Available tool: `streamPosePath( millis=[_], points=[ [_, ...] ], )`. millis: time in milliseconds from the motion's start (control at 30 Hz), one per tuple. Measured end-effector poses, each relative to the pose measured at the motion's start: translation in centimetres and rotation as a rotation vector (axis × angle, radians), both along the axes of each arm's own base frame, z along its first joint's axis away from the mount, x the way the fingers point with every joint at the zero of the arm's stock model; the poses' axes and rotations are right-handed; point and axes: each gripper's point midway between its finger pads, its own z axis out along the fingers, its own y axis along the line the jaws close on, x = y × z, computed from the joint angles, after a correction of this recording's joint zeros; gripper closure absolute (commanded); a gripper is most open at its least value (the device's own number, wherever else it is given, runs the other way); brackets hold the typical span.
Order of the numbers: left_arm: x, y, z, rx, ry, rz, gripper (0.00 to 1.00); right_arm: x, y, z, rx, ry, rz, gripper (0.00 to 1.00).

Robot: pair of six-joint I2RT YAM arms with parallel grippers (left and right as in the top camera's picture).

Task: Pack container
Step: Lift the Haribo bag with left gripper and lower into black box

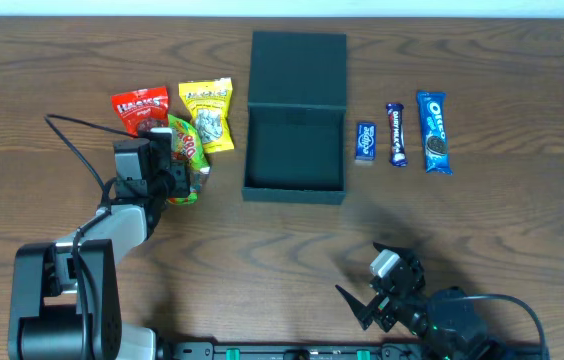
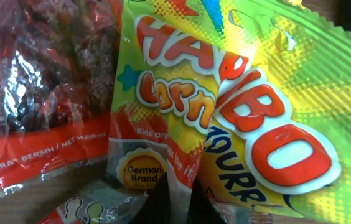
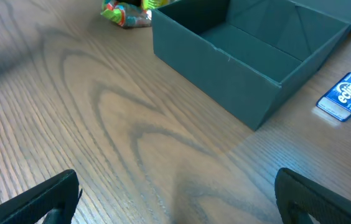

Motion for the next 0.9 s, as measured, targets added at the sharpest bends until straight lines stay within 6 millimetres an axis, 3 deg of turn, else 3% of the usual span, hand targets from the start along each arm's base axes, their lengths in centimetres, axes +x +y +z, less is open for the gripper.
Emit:
streamPosePath(
  millis=[133,233,400,567,700,900],
  points=[
    [-0.1,-0.4,0.8,-0.048,-0.001,0.019,0.94,0.0,0.0,0.0,0.000,0.000,0.000,0.01],
    [0.2,-0.9,3.3,-0.086,-0.061,0.011,0.94,0.0,0.0,0.0,0.000,0.000,0.000,0.01],
    [0.5,-2.1,11.1,-0.136,-0.267,-0.041,0.94,0.0,0.0,0.0,0.000,0.000,0.000,0.01],
    [-0.8,-4.1,17.9,-0.179,-0.453,-0.140,0.94,0.0,0.0,0.0,0.000,0.000,0.000,0.01],
    [-2.7,-8.3,20.5,-0.221,-0.521,-0.311,0.94,0.0,0.0,0.0,0.000,0.000,0.000,0.01],
    [-5.8,-16.0,20.3,-0.183,-0.541,-0.617,0.94,0.0,0.0,0.0,0.000,0.000,0.000,0.01]
  ],
)
